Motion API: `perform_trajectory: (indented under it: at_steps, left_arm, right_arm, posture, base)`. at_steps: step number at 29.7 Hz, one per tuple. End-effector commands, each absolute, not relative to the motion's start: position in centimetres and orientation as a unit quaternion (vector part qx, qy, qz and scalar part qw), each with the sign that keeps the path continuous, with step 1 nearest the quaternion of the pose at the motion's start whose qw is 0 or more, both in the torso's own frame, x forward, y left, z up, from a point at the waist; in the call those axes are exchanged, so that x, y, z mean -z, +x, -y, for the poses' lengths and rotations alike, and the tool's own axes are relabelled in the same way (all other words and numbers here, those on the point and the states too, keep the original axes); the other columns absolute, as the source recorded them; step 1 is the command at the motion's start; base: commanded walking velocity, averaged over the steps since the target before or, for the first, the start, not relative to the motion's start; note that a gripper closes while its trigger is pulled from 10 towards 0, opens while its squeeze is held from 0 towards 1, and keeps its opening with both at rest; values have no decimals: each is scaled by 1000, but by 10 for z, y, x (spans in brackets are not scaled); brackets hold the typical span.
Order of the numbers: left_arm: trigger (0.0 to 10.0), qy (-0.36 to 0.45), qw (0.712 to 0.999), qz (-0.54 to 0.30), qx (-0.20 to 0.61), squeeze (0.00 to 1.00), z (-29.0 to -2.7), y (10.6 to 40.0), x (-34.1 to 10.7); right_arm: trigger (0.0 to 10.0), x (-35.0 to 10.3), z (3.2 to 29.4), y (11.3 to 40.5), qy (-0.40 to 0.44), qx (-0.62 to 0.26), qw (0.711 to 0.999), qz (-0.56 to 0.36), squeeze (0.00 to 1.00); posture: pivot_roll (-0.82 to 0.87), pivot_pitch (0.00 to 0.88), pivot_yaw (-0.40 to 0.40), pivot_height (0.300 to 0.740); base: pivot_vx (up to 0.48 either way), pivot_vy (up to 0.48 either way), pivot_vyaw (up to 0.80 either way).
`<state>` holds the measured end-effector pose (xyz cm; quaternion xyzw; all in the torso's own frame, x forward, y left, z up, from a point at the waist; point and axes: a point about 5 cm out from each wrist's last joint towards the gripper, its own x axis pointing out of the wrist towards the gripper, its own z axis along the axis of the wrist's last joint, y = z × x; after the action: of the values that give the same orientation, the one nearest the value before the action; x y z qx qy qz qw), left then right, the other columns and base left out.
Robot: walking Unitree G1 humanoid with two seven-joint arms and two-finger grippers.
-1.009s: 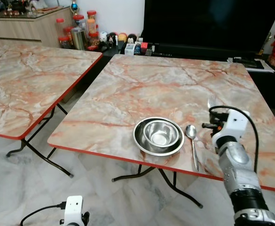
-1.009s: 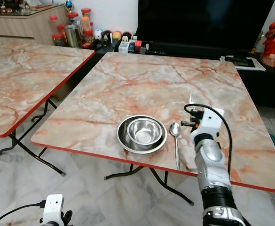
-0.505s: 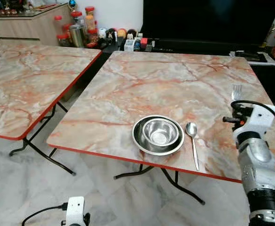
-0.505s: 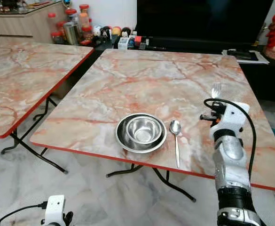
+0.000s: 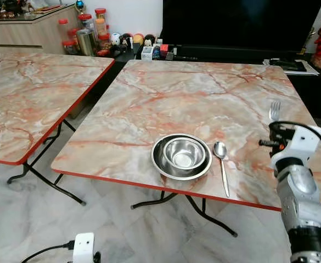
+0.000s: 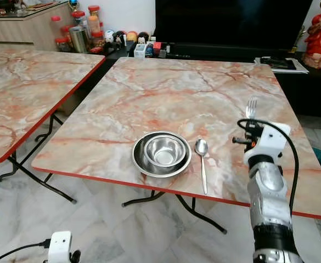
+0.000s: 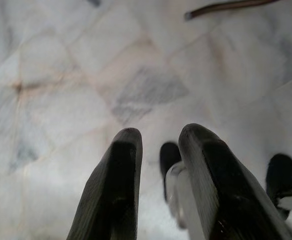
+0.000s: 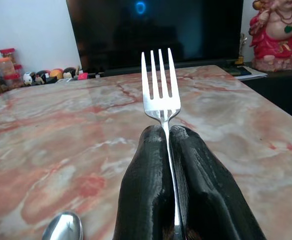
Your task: Setting the table
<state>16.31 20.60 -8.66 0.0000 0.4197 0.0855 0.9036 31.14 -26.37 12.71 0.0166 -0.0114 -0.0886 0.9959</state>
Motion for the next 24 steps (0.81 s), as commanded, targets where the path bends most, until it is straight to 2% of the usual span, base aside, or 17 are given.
perform_trajectory:
  at_steps: [1, 6, 8, 9, 10, 12, 20, 21, 24]
  left_arm:
    - [10000, 5, 898, -428, -98, 0, -210, 155, 89]
    - [10000, 2, 891, -438, -116, 0, -211, 138, 95]
    - [10000, 10, 892, -434, -125, 0, -220, 137, 93]
    - [10000, 31, 915, -376, -140, 0, -263, 175, 65]
    - [10000, 36, 923, -356, -143, 0, -277, 188, 54]
    - [10000, 39, 929, -337, -146, 0, -287, 199, 43]
    - [10000, 35, 934, -328, -138, 0, -283, 212, 37]
    - [10000, 21, 934, -332, -130, 0, -273, 212, 42]
    - [10000, 7, 934, -334, -126, 0, -266, 212, 44]
  right_arm:
    - [10000, -134, 264, 310, 16, 88, 996, 24, 0]
    - [10000, -130, 264, 302, 15, 88, 996, 18, 0]
    - [10000, -130, 259, 302, 12, 78, 997, 17, 0]
    - [10000, -130, 255, 299, 12, 70, 997, 21, 0]
    - [10000, -129, 254, 298, 12, 69, 997, 21, 0]
    - [10000, -128, 253, 297, 12, 68, 997, 22, 0]
    - [10000, -124, 255, 295, 23, 81, 996, 13, 0]
    - [10000, -111, 252, 292, 27, 80, 996, -5, 0]
    - [10000, -104, 245, 290, 30, 70, 997, -16, 0]
  posture:
    - [-51, 0, 33, 736]
    - [-44, 0, 24, 736]
    - [-35, 0, 22, 736]
    - [-28, 0, 23, 736]
    - [-27, 0, 23, 736]
    - [-29, 0, 27, 736]
    - [-41, 0, 40, 736]
    - [-22, 0, 31, 736]
    - [-23, 0, 23, 736]
  base:
    - [0, 0, 0]
    - [0, 0, 0]
    - [0, 0, 0]
    - [0, 0, 0]
    - [0, 0, 0]
    - [0, 0, 0]
    - [0, 0, 0]
    - [0, 0, 0]
    - [0, 0, 0]
